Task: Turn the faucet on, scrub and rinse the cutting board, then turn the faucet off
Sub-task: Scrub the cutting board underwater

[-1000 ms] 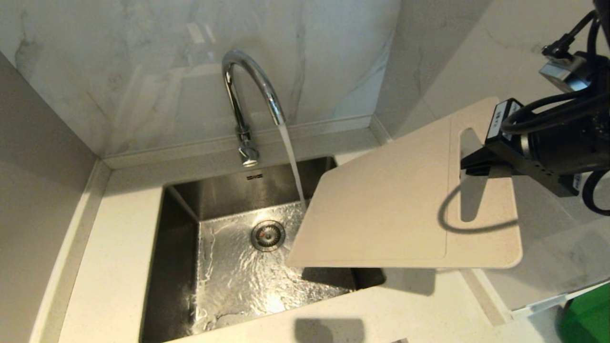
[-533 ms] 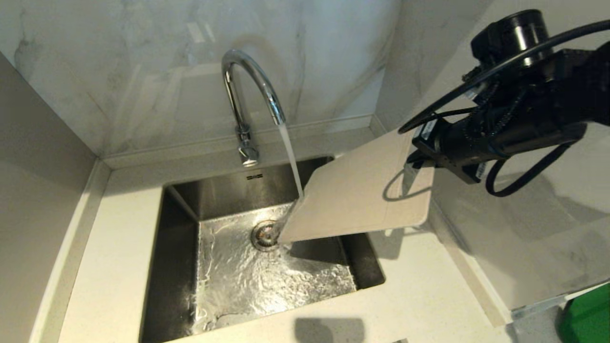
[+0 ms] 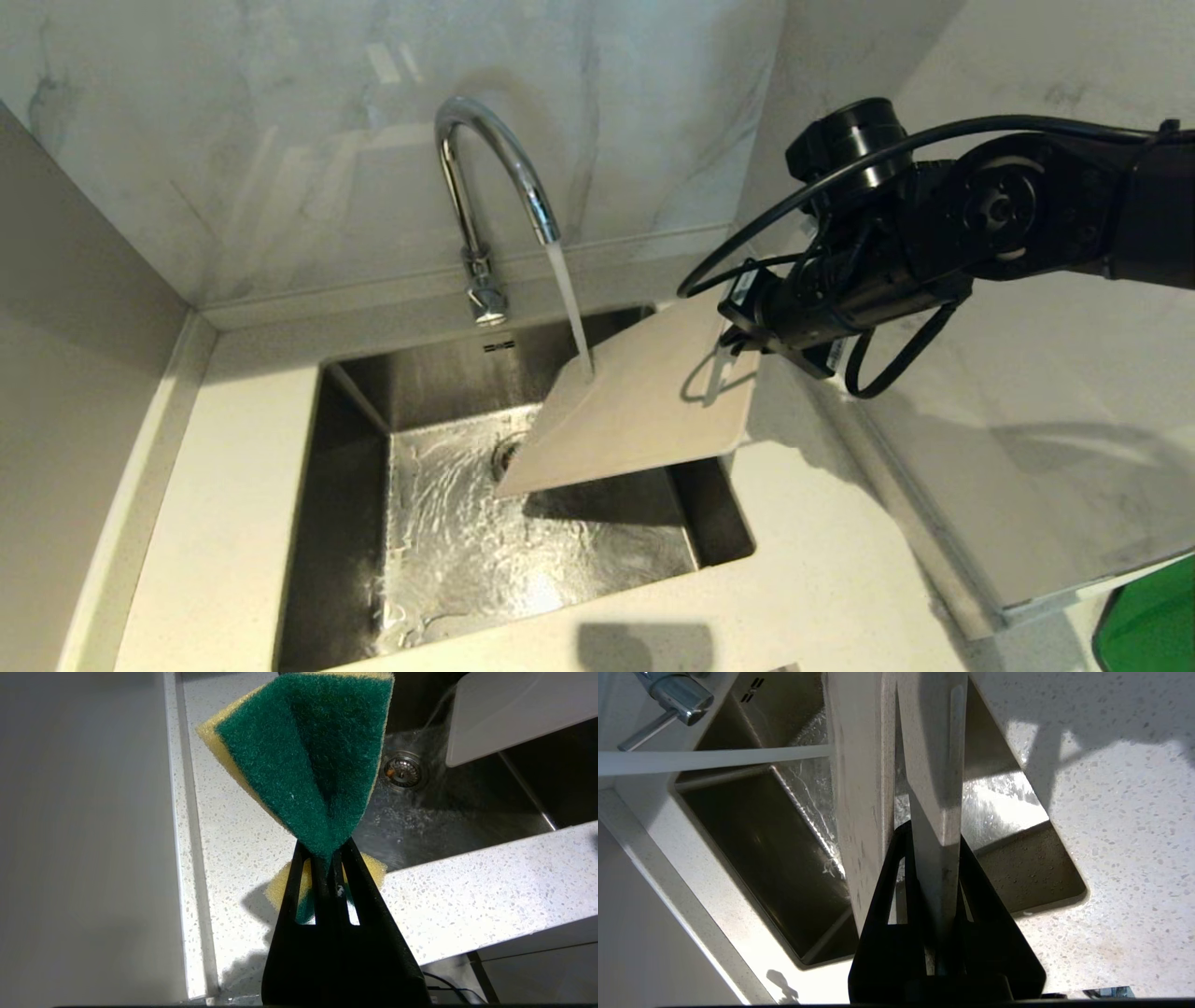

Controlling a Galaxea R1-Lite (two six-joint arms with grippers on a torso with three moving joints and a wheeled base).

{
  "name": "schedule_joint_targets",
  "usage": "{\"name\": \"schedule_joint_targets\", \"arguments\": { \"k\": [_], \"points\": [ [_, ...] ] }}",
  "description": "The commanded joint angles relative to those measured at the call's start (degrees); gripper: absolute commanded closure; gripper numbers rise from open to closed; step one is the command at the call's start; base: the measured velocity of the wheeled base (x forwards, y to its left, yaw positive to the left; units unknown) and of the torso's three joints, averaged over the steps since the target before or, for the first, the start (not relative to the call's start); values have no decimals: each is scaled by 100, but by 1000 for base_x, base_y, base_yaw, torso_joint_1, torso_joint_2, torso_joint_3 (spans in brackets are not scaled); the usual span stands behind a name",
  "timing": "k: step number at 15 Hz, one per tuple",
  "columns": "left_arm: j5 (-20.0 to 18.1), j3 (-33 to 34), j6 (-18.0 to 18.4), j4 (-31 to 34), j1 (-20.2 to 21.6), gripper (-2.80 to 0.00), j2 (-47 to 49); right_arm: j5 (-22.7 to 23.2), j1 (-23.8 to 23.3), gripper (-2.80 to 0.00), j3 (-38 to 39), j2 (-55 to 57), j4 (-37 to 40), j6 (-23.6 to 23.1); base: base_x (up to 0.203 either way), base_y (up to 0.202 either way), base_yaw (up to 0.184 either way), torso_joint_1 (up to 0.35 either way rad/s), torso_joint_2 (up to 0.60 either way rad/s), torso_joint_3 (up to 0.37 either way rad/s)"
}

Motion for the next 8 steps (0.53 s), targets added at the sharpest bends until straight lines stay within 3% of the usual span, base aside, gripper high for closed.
{"name": "schedule_joint_targets", "arguments": {
  "k": [1, 5, 8],
  "points": [
    [1, -16, -10, 37, 0, 0, 5, -1, 1, 0, 3, 55, 32, 17, 0, 0, 0, 0, 0, 0],
    [-4, -118, 32, 285, 0, 0, 5, -23, 1, 0, 2, -381, 316, -36, 0, 0, 0, 0, 0, 0],
    [34, -454, 92, 925, -2, 0, 25, -20, 1, 0, 3, -1001, 1046, -59, 0, 0, 0, 0, 0, 0]
  ]
}}
